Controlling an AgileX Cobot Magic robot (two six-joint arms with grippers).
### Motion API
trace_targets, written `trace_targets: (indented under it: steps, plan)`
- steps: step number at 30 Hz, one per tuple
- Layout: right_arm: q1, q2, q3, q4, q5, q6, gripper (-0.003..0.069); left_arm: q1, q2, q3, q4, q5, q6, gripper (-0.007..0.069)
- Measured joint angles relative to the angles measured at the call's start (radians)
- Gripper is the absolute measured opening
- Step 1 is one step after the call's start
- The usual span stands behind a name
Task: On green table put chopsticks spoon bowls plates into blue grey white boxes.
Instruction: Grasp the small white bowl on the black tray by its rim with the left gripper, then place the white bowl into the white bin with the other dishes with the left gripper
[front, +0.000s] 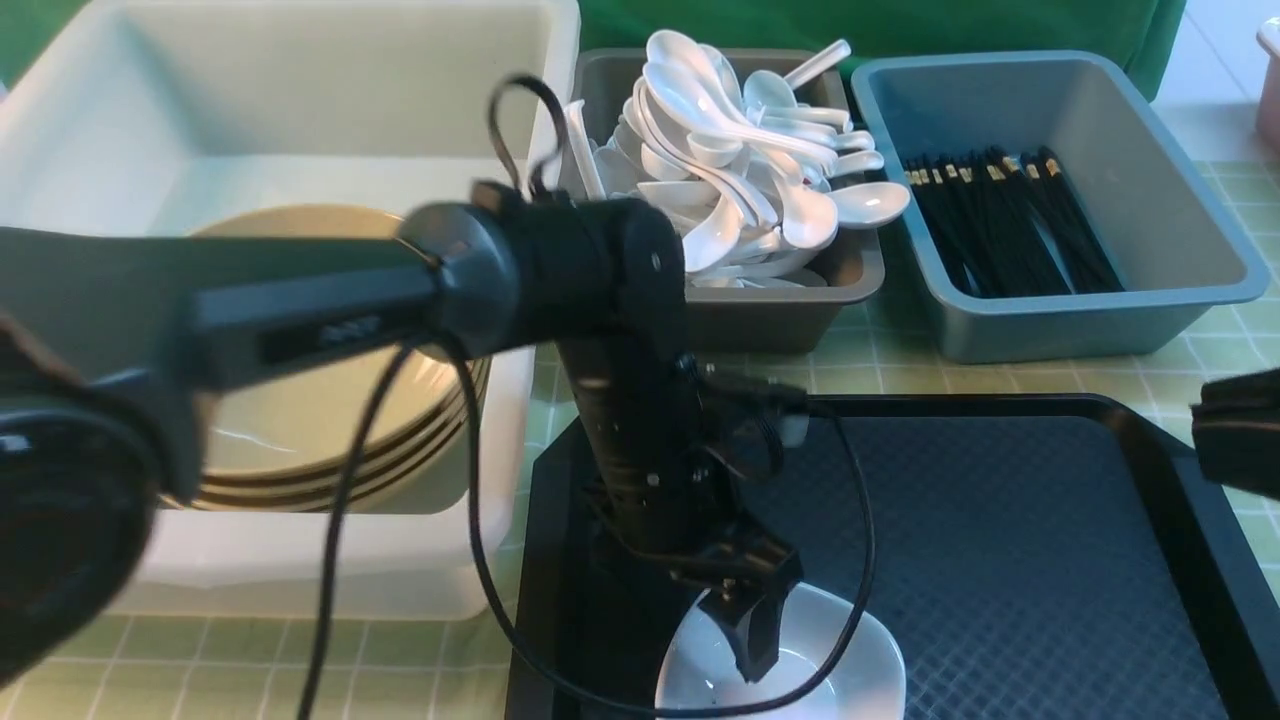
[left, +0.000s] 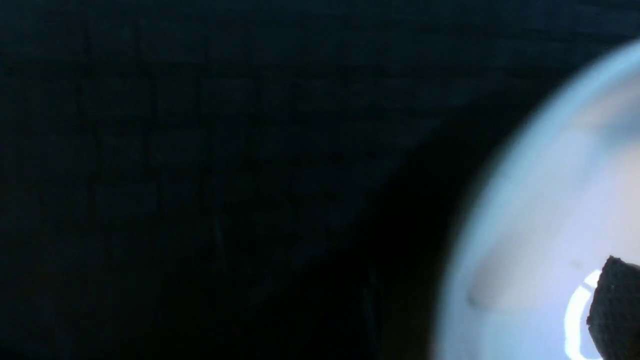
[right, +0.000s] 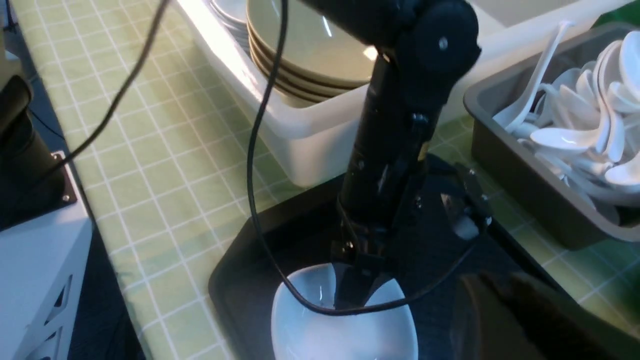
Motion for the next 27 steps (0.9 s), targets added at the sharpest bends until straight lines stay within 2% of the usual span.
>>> trace_targets:
  steps: [4, 7, 8, 9, 11, 15, 19, 22, 23, 25, 26, 27]
  plan:
    - [0.0, 0.0, 0.006, -0.001, 0.004, 0.0, 0.0073, 0.003, 0.022, -0.009, -0.015, 0.019, 0.035, 0.041]
    - [0.0, 0.0, 0.006, -0.001, 0.004, 0.0, 0.0076, 0.003, 0.032, -0.009, -0.017, 0.024, 0.039, 0.0231]
    - [0.0, 0.0, 0.006, -0.001, 0.004, 0.0, 0.0077, 0.003, 0.035, -0.009, -0.017, 0.025, 0.039, 0.0204]
    - [0.0, 0.0, 0.006, -0.001, 0.004, 0.0, 0.0078, 0.006, 0.038, -0.009, -0.017, 0.024, 0.038, 0.0112]
    - [0.0, 0.0, 0.006, -0.001, 0.002, 0.0, 0.0078, 0.015, 0.038, -0.008, -0.032, 0.026, 0.037, 0.0039]
    - [0.0, 0.0, 0.006, -0.001, -0.005, 0.0, 0.008, 0.041, 0.006, -0.006, -0.072, 0.032, 0.041, 0.0014]
    - [0.0, 0.011, 0.006, -0.001, -0.032, -0.025, 0.0082, 0.12, -0.128, -0.001, -0.151, 0.029, 0.062, 0.0015]
    - [0.0, 0.039, 0.006, 0.001, -0.073, -0.031, 0.0083, 0.231, -0.251, -0.001, -0.251, 0.03, 0.068, 0.0015]
    - [0.0, 0.041, 0.006, 0.001, -0.076, -0.031, 0.0083, 0.24, -0.269, -0.001, -0.255, 0.03, 0.068, 0.0015]
    - [0.0, 0.065, 0.006, 0.004, -0.1, -0.031, 0.0084, 0.329, -0.339, -0.001, -0.29, 0.038, 0.068, 0.0015]
    - [0.0, 0.097, 0.006, 0.015, -0.118, -0.031, 0.0087, 0.445, -0.425, -0.001, -0.313, 0.039, 0.068, 0.0015]
    - [0.0, 0.1, 0.006, 0.016, -0.119, -0.031, 0.0087, 0.458, -0.442, -0.001, -0.313, 0.039, 0.068, 0.0015]
